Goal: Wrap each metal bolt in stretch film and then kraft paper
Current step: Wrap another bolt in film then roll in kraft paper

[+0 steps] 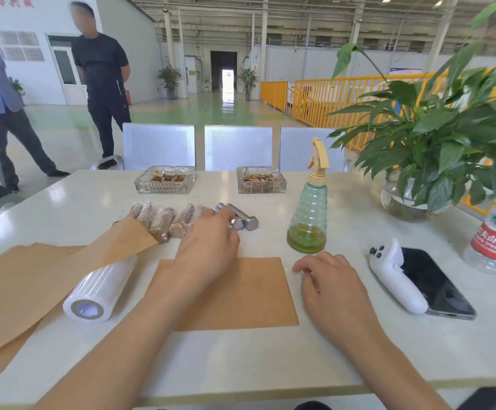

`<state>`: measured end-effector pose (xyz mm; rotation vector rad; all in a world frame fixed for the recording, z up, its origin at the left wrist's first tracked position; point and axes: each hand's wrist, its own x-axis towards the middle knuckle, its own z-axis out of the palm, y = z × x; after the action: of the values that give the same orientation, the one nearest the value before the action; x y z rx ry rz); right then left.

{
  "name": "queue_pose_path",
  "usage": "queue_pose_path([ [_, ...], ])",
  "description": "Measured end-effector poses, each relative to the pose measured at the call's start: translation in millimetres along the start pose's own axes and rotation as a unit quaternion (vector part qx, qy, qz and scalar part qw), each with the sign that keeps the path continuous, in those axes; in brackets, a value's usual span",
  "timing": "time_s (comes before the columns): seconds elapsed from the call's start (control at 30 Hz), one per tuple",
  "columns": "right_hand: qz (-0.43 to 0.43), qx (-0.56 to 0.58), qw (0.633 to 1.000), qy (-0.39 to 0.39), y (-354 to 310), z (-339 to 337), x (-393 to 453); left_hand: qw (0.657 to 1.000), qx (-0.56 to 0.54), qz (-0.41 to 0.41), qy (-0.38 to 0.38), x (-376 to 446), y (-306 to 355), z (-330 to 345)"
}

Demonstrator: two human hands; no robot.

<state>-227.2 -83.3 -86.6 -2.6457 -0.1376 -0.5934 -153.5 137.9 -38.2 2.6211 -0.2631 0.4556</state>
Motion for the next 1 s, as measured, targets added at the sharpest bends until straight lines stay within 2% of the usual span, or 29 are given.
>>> queue_pose_path([
  [0.13,-0.013,-0.023,0.999,-0.029,0,-1,3,0.993,0.097,-0.048,-0.054,36,2,19],
  [0.23,-0.011,-0.031,0.999,-0.038,1,0,3,0.986,0.144,-0.069,-0.057,46,-2,30],
  [0.4,-0.008,-0.033,0.999,-0.041,1,1,4,0.981,0.183,-0.06,-0.039,44,-7,30],
  [0.53,-0.003,-0.03,0.999,-0.04,1,2,5,0.963,0.242,-0.105,-0.06,44,-3,25],
  [0.67,-0.001,-0.03,0.999,-0.04,-1,1,4,0.958,0.231,-0.145,-0.087,50,1,31],
  [0.77,-0.003,-0.037,0.998,-0.042,-1,0,4,0.946,0.27,-0.136,-0.115,45,5,35],
  [0.87,-0.005,-0.045,0.998,-0.041,-1,1,4,0.953,0.251,-0.133,-0.109,36,5,26],
  [0.93,-0.003,-0.048,0.998,-0.043,0,1,4,0.964,0.227,-0.095,-0.101,27,1,10],
  [1.0,-0.001,-0.046,0.998,-0.045,0,2,5,0.976,0.194,-0.015,-0.096,12,-9,-8],
])
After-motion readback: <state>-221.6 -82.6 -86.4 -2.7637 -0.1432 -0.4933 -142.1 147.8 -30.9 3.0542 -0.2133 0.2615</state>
